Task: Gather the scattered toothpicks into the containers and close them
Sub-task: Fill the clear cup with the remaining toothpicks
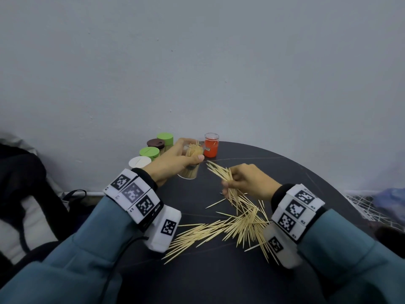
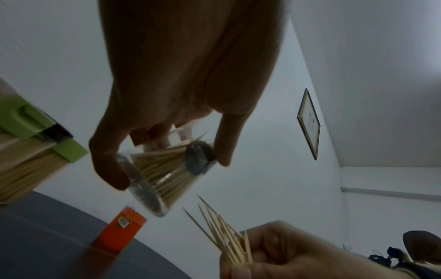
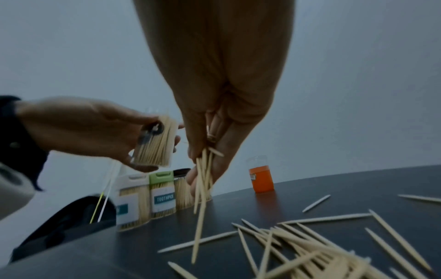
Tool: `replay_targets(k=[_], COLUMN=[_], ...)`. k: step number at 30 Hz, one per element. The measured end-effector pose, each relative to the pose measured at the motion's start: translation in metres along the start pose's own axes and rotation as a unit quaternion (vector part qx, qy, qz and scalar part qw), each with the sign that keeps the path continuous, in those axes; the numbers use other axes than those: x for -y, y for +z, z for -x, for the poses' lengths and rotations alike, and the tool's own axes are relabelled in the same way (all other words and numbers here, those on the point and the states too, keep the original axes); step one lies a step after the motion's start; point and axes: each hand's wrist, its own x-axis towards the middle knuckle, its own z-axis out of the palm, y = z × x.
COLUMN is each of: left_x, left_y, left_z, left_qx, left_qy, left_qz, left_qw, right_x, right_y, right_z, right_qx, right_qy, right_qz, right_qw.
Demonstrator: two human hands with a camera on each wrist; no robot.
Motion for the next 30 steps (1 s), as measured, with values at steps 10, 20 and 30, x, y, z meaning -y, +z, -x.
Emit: replay_targets(k=[10, 20, 30], left_x=[0.002, 0.001, 0.004], left_y=[0.004, 0.005, 0.007], left_z=[0.006, 0.008, 0.004], left_qx=[0.107, 0.112, 0.096], left_qy=[-0.049, -0.012, 0.018], left_qz=[-0.116, -0.09, -0.066], left_qw=[0.986, 0.99, 0.993], right_x=[0.018, 0.053, 0.057], right_y=[-0.03, -0.012, 0.027], right_z=[-0.003, -0.023, -0.024], right_qx=[-0.187, -0.266, -0.265], right_qy=[-0.015, -0.04, -0.019], right_qz=[-0.289, -0.291, -0.272], right_qw=[0.939, 0.918, 0.925])
